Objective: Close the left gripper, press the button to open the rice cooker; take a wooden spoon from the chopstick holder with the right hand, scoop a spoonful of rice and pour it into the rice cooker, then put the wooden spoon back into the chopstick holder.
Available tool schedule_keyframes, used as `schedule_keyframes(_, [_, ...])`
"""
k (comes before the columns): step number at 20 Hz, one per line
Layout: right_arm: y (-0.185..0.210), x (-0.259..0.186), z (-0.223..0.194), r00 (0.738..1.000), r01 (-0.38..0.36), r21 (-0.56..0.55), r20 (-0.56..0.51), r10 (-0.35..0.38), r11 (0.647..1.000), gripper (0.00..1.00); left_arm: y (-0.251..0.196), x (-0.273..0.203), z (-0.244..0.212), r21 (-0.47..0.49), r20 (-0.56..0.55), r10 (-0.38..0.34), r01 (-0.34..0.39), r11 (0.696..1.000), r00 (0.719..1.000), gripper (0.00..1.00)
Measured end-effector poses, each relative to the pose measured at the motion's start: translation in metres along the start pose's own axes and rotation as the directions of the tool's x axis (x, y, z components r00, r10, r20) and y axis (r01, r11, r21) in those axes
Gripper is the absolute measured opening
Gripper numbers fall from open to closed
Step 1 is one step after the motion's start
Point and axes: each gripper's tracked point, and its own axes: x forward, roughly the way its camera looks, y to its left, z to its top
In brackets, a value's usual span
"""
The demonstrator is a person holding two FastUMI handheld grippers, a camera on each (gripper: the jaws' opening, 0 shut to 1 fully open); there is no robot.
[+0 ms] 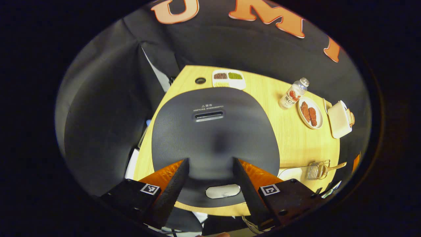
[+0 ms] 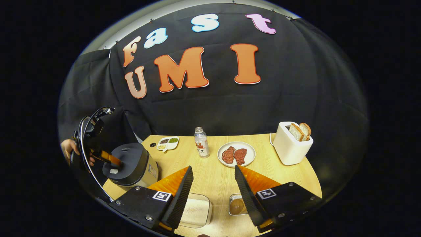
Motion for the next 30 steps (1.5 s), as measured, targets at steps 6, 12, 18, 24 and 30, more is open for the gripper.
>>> schedule_keyframes(6, [0.036, -0.002, 0.027, 0.995, -0.048, -0.058, 0.08, 0.053, 0.997, 0.83, -0.006, -0.022, 0.007, 0.082, 0.288, 0.081, -0.109, 0.991, 0.954, 0.96])
schedule_keyframes(12, [0.069, -0.026, 0.085, 0.964, -0.016, -0.147, 0.262, 0.055, 0.989, 0.87, -0.019, -0.148, 0.068, 0.095, 0.664, 0.019, -0.109, 0.989, 0.748, 1.0])
schedule_keyframes(18, [0.086, -0.054, 0.132, 0.909, 0.049, -0.209, 0.415, 0.044, 0.977, 0.88, -0.02, -0.236, 0.081, 0.049, 0.821, -0.045, 0.009, 0.999, 0.569, 1.0])
schedule_keyframes(24, [0.106, -0.067, 0.148, 0.88, 0.032, -0.205, 0.47, 0.07, 0.978, 0.87, 0.007, -0.283, 0.079, 0.03, 0.909, -0.02, -0.017, 0.999, 0.417, 1.0])
schedule_keyframes(30, [0.121, -0.059, 0.137, 0.873, 0.024, -0.189, 0.483, 0.072, 0.982, 0.88, 0.026, -0.292, 0.066, 0.015, 0.93, 0.007, -0.059, 0.998, 0.367, 0.95])
